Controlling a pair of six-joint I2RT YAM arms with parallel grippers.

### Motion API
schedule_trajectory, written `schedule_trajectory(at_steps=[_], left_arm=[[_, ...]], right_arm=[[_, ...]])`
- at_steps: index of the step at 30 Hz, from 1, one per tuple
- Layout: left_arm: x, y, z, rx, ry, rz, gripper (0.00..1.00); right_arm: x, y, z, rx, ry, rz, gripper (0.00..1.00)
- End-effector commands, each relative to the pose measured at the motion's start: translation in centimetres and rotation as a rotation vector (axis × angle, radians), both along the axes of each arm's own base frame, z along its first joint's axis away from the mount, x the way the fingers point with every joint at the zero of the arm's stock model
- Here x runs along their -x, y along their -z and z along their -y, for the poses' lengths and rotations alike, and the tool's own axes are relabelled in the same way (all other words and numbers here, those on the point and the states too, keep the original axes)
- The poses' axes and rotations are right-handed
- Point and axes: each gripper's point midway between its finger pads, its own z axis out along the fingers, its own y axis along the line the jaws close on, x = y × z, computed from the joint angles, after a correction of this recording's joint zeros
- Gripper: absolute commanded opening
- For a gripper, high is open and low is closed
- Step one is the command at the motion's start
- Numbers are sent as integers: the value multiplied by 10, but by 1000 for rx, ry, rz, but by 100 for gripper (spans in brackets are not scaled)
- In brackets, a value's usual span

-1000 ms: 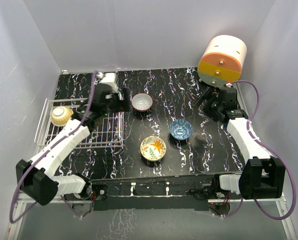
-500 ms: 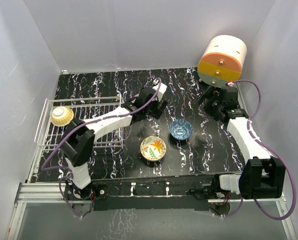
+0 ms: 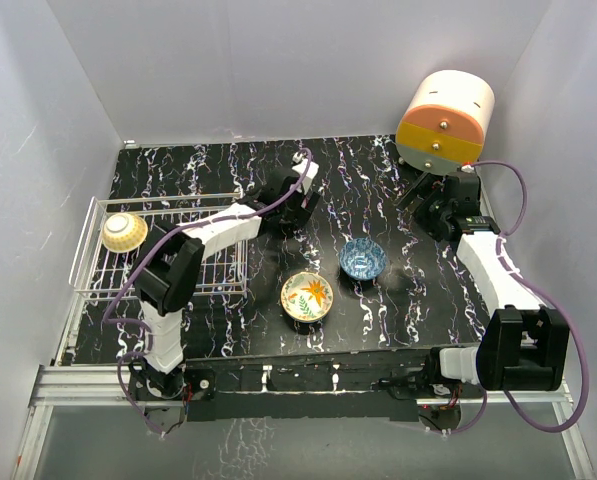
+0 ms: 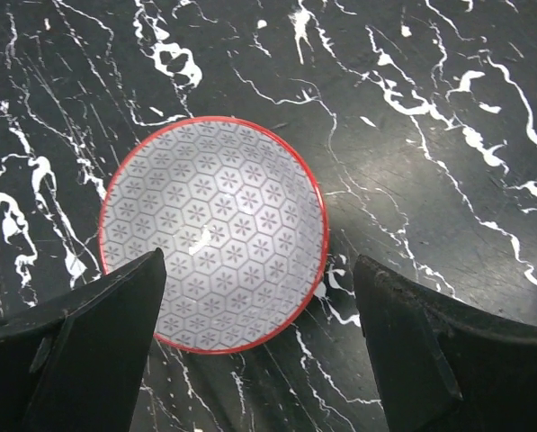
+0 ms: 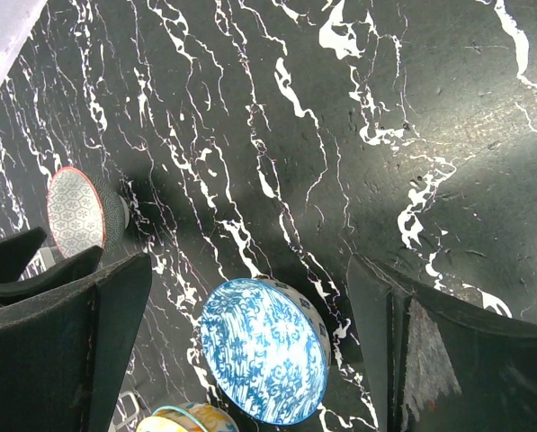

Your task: Load the bowls into the dish rack

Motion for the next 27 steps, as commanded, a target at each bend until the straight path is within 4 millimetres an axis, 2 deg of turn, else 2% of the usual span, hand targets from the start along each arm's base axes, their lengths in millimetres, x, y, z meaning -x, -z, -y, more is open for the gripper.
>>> schedule_trajectory(at_steps=[1, 5, 8, 12, 23, 25, 26, 27], left_arm=[[8, -12, 17, 72, 54, 6, 82], [16, -15, 18, 107, 70, 4, 82], [17, -3, 20, 86, 83, -25, 82], [13, 17, 21, 41, 100, -54, 82], [-5, 45, 12, -55, 74, -52, 80], [-7, 48, 11, -63, 67, -51, 77], [-7, 50, 9, -71, 62, -50, 72], [-8, 52, 8, -80, 58, -48, 61]], right_arm=[[-14, -19, 1, 0, 3, 82, 94], [-14, -15, 2, 1, 5, 77, 94], [-13, -12, 1, -4, 2, 69, 94], [-12, -9, 1, -6, 4, 64, 94], [-13, -6, 5, -2, 9, 59, 94], [-13, -4, 5, -3, 9, 55, 93], [-13, -4, 5, -3, 8, 57, 94], [-13, -3, 4, -4, 7, 54, 94]])
